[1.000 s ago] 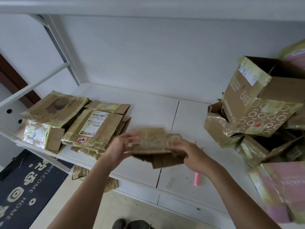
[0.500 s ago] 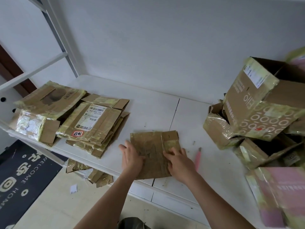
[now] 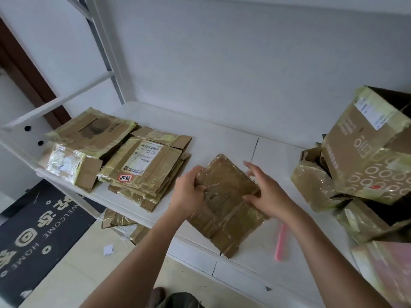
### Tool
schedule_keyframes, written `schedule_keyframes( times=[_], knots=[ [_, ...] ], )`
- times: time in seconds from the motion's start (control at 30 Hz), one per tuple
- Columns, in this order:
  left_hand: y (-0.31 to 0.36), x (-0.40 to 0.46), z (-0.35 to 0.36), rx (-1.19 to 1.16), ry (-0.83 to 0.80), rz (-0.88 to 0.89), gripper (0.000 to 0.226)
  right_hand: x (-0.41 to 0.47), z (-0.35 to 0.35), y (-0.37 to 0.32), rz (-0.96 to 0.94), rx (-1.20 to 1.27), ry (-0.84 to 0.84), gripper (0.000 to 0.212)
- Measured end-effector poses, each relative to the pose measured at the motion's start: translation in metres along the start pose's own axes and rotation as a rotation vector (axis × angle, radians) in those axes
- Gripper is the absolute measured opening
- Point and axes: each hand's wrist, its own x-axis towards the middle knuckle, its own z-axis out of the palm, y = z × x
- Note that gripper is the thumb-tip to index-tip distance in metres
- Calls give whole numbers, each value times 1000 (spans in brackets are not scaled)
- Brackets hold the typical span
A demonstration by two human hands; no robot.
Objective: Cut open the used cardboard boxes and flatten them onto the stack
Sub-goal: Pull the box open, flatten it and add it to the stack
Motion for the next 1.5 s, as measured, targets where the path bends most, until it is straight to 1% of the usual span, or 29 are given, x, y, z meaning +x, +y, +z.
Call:
schedule_keyframes(
  times=[0.03, 0.07, 0.1, 0.17, 0.2, 0.23, 0.27, 0.33, 0.4, 0.47, 0.5, 0.57, 0.63, 0.7, 0.77, 0.83, 0.93, 1.03, 1.07, 1.13, 1.17, 1.2, 1.23, 1.27, 1.3, 1.37, 1.43, 1.5],
  knots=[
    [3, 2, -8, 26, 1, 54, 44, 2, -4, -3, 26, 111, -80, 71],
    [7, 5, -16, 51, 15, 102, 43, 4, -7, -6, 30, 182, -69, 60],
    [10, 8, -25, 80, 53, 145, 42, 7, -8, -9, 28, 229, 5, 52],
    [11, 17, -41, 173, 204, 200, 43, 13, -10, -16, 30, 289, 186, 43],
    [9, 20, -50, 205, 269, 191, 46, 15, -9, -19, 46, 324, 268, 41],
    [6, 24, -59, 201, 293, 158, 51, 18, -8, -23, 70, 372, 346, 40],
    [2, 27, -69, 166, 271, 104, 57, 20, -6, -27, 105, 421, 414, 40],
    [-7, 32, -87, 63, 165, -22, 63, 26, 3, -39, 188, 527, 499, 40],
    [-17, 30, -101, -76, 80, -96, 64, 34, 18, -58, 242, 649, 508, 40],
    [-26, 26, -113, -218, 43, -112, 58, 47, 38, -81, 290, 736, 485, 40],
    [-33, 26, -120, -244, 45, -107, 55, 55, 50, -94, 319, 769, 468, 40],
    [-51, 30, -137, -177, 100, -74, 55, 71, 73, -120, 366, 826, 428, 42],
    [-71, 41, -154, -64, 170, -92, 53, 89, 96, -145, 389, 840, 414, 44],
    [-91, 57, -170, 58, 191, -121, 43, 107, 116, -166, 405, 808, 438, 51],
    [-109, 74, -179, 162, 137, -123, 37, 121, 136, -182, 394, 738, 475, 56],
    [-125, 88, -182, 251, 55, -135, 38, 130, 156, -188, 375, 646, 477, 50],
    [-147, 97, -177, 346, -38, -139, 42, 132, 180, -187, 381, 501, 355, 40],
    [-162, 97, -169, 408, -108, -161, 37, 129, 192, -181, 360, 390, 253, 45],
    [-163, 96, -167, 471, -116, -166, 34, 127, 194, -179, 340, 343, 236, 45],
    [-160, 96, -163, 697, -91, -98, 31, 127, 196, -179, 305, 224, 219, 43],
    [-158, 97, -161, 763, -77, -17, 39, 127, 197, -180, 301, 124, 218, 44],
    [-159, 100, -158, 760, -86, 72, 55, 128, 197, -181, 303, -12, 221, 45],
    [-159, 104, -156, 729, -139, 132, 73, 129, 196, -183, 289, -159, 230, 46],
    [-159, 107, -154, 698, -230, 155, 82, 129, 194, -184, 248, -276, 237, 47],
    [-159, 111, -154, 696, -342, 155, 82, 130, 193, -185, 191, -343, 226, 50],
    [-161, 115, -153, 737, -538, 102, 78, 131, 192, -183, 114, -368, 121, 55],
    [-164, 117, -150, 721, -621, 35, 78, 130, 192, -178, 124, -341, -45, 57],
    [-167, 120, -147, 681, -647, 5, 73, 131, 189, -171, 163, -327, -184, 67]
  ],
)
